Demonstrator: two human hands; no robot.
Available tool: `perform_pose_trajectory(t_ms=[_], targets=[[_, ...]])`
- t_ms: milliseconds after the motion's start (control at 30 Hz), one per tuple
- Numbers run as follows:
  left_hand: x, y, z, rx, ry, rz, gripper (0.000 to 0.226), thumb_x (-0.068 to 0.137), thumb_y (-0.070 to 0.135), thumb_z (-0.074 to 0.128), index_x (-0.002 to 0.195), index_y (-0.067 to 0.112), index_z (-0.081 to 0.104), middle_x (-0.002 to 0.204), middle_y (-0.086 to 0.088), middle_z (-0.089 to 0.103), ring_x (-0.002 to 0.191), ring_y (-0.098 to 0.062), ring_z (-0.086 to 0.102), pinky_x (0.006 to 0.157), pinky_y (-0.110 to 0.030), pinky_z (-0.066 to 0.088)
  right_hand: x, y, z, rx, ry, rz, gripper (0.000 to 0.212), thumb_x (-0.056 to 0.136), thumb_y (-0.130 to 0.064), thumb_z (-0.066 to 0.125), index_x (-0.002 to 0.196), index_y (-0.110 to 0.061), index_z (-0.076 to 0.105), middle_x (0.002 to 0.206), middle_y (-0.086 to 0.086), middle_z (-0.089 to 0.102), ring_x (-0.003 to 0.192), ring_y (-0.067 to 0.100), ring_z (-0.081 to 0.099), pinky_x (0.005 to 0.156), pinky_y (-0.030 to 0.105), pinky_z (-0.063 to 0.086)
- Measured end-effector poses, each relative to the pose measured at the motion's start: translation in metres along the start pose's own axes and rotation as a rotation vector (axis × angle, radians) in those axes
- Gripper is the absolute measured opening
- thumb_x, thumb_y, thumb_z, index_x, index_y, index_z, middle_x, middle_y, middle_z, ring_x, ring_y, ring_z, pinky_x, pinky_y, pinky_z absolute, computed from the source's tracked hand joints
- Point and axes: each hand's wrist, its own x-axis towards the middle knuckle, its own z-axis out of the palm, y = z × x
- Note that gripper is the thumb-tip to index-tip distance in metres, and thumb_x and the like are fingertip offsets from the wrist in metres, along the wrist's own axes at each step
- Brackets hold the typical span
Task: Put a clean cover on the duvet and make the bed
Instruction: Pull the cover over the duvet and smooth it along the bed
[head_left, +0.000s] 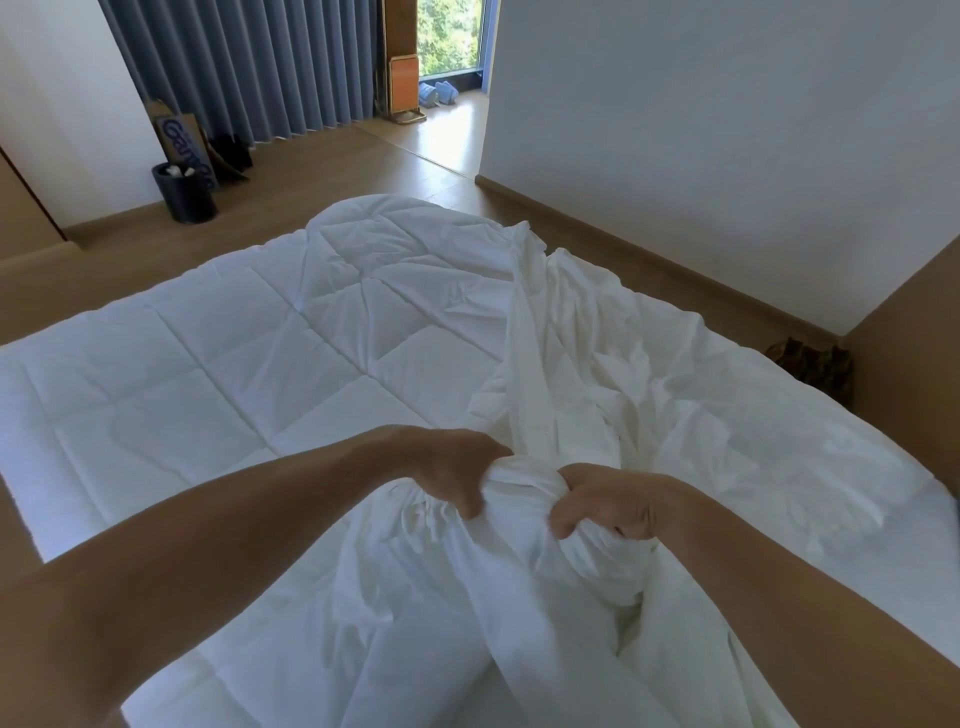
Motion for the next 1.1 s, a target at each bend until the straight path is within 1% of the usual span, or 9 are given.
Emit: perform_pose_trajectory(t_ms=[133,267,367,467,633,767,867,967,1100], targets=[[-0.001,-0.005,0.006,-0.102,-0.016,0.007,0.061,0.075,0.012,0.076,0.13,0.019,0.051,0.112,0.003,0.06,0.1,-0.018,0.056,0.083,-0.028,0.044,-0.001,0.002,0.0,0.089,0.098,-0.035,0.021,0.063,-0.006,0.06,0.084,-0.003,0.063,0.078,0.01,0.061,0.079,0.028,0.059,0.072,0.033,0.049],[0.0,-0.006,0.016,-0.436,0.058,0.025,0.062,0.063,0.008,0.069,0.123,0.021,0.06,0.109,0.002,0.068,0.101,-0.018,0.063,0.087,-0.03,0.053,0.005,0.005,-0.002,0.237,0.159,-0.118,0.045,0.049,-0.009,0.058,0.093,-0.002,0.063,0.087,0.016,0.054,0.082,0.03,0.052,0.074,0.036,0.043],[0.001,-0.003,0.026,-0.797,0.087,0.072,0.055,0.059,-0.001,0.06,0.109,0.021,0.067,0.093,0.009,0.069,0.089,-0.01,0.065,0.077,-0.024,0.052,0.003,0.004,-0.004,0.272,0.206,-0.187,0.043,0.052,-0.007,0.058,0.093,0.003,0.064,0.089,0.019,0.056,0.083,0.032,0.053,0.076,0.038,0.043],[0.002,0.0,0.03,-0.922,0.084,0.042,0.051,0.057,0.0,0.058,0.104,0.018,0.068,0.088,0.005,0.067,0.085,-0.015,0.065,0.074,-0.029,0.053,0.0,0.006,-0.009,0.216,0.202,-0.206,0.052,0.058,-0.009,0.062,0.107,0.009,0.066,0.101,0.027,0.067,0.092,0.036,0.064,0.083,0.042,0.051],[-0.004,0.0,0.019,-0.937,-0.098,-0.109,0.043,0.063,0.009,0.066,0.106,0.009,0.068,0.1,-0.015,0.069,0.091,-0.03,0.067,0.08,-0.038,0.054,-0.014,-0.008,-0.01,-0.157,0.009,-0.064,0.047,0.07,-0.017,0.086,0.114,-0.02,0.07,0.105,0.001,0.075,0.095,0.016,0.072,0.083,0.029,0.057],[0.0,0.003,0.009,-0.35,-0.162,-0.057,0.041,0.073,0.028,0.083,0.111,0.019,0.069,0.101,0.002,0.074,0.093,-0.017,0.071,0.088,-0.032,0.057,-0.004,-0.012,0.008,-0.426,0.109,0.012,0.045,0.065,-0.025,0.087,0.105,-0.017,0.068,0.101,0.003,0.072,0.091,0.021,0.07,0.086,0.034,0.058],[0.004,0.003,0.01,-0.054,-0.068,-0.062,0.032,0.073,0.024,0.077,0.101,0.012,0.064,0.084,0.001,0.067,0.075,-0.016,0.063,0.07,-0.028,0.054,0.003,-0.006,0.011,-0.303,0.146,-0.01,0.023,0.062,-0.022,0.08,0.078,-0.014,0.066,0.076,0.0,0.062,0.071,0.019,0.06,0.068,0.033,0.049],[0.0,0.003,0.012,-0.102,0.015,-0.037,0.023,0.077,0.01,0.068,0.095,0.014,0.056,0.075,0.005,0.055,0.065,-0.012,0.052,0.058,-0.022,0.042,0.0,-0.001,0.005,-0.105,0.093,-0.055,0.015,0.059,-0.017,0.07,0.071,-0.013,0.062,0.067,-0.002,0.056,0.068,0.018,0.054,0.066,0.031,0.042],[-0.006,-0.009,0.02,-0.418,-0.07,-0.048,0.048,0.07,0.005,0.068,0.116,0.015,0.061,0.102,0.0,0.066,0.097,-0.02,0.064,0.078,-0.024,0.053,0.004,0.0,0.001,0.037,0.026,-0.082,0.046,0.067,-0.013,0.07,0.11,0.004,0.068,0.099,0.018,0.07,0.091,0.03,0.067,0.082,0.037,0.053]])
